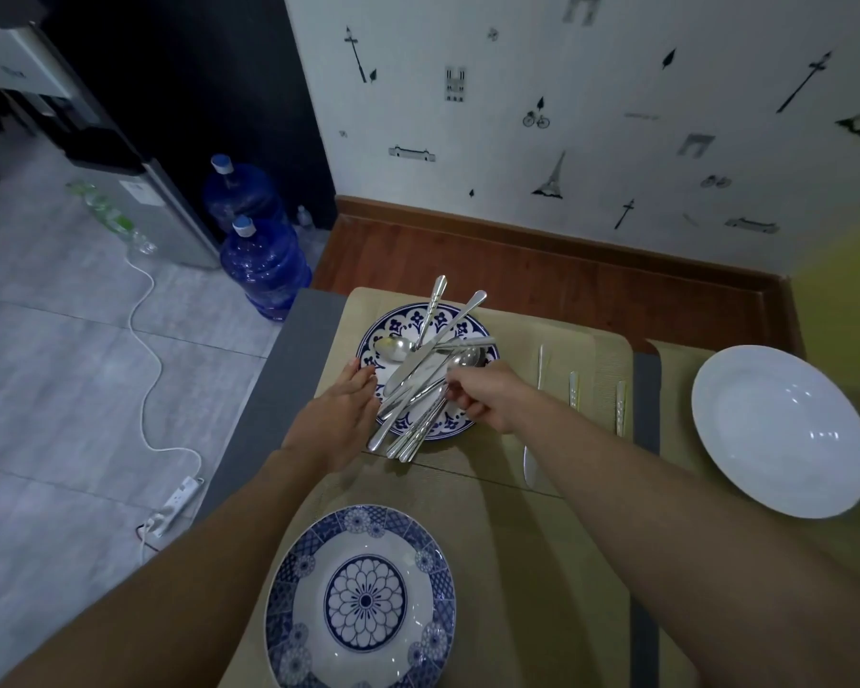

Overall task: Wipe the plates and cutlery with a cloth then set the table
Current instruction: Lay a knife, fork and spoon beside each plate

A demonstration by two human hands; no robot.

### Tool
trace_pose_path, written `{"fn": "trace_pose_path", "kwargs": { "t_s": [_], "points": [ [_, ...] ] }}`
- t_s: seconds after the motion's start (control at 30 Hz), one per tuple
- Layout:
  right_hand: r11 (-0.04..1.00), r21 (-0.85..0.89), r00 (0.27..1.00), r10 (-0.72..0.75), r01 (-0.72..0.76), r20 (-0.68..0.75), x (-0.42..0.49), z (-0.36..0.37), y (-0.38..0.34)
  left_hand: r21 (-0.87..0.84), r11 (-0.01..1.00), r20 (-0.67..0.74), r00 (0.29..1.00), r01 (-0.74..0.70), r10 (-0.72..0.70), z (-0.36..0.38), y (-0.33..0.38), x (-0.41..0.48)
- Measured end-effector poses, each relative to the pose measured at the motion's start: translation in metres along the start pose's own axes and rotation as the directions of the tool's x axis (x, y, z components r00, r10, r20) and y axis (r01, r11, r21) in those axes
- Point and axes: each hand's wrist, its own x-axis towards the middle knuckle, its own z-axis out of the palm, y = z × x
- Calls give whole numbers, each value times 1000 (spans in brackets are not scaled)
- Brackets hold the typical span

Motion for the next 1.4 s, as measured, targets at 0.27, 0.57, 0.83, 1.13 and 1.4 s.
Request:
{"fn": "trace_pose_path", "kwargs": {
  "t_s": [0.27,0.57,0.83,1.13,1.4],
  "points": [
    [998,40,999,-44,43,19,-17,-21,21,105,994,-61,998,8,-1,-13,25,11],
    [990,0,989,-144,144,-21,-40,-54,55,181,983,-71,997,9,4,7,94,18],
    [986,99,991,-129,133,-44,-63,-75,79,269,962,-57,998,42,-28,15,100,7],
    [977,149,987,-144,153,-70,-83,-94,91,53,949,51,949,309,-312,10,106,15],
    [975,129,981,-169,181,-99,-95,-106,97,-28,945,69,943,327,-325,11,110,17]
  ]
}}
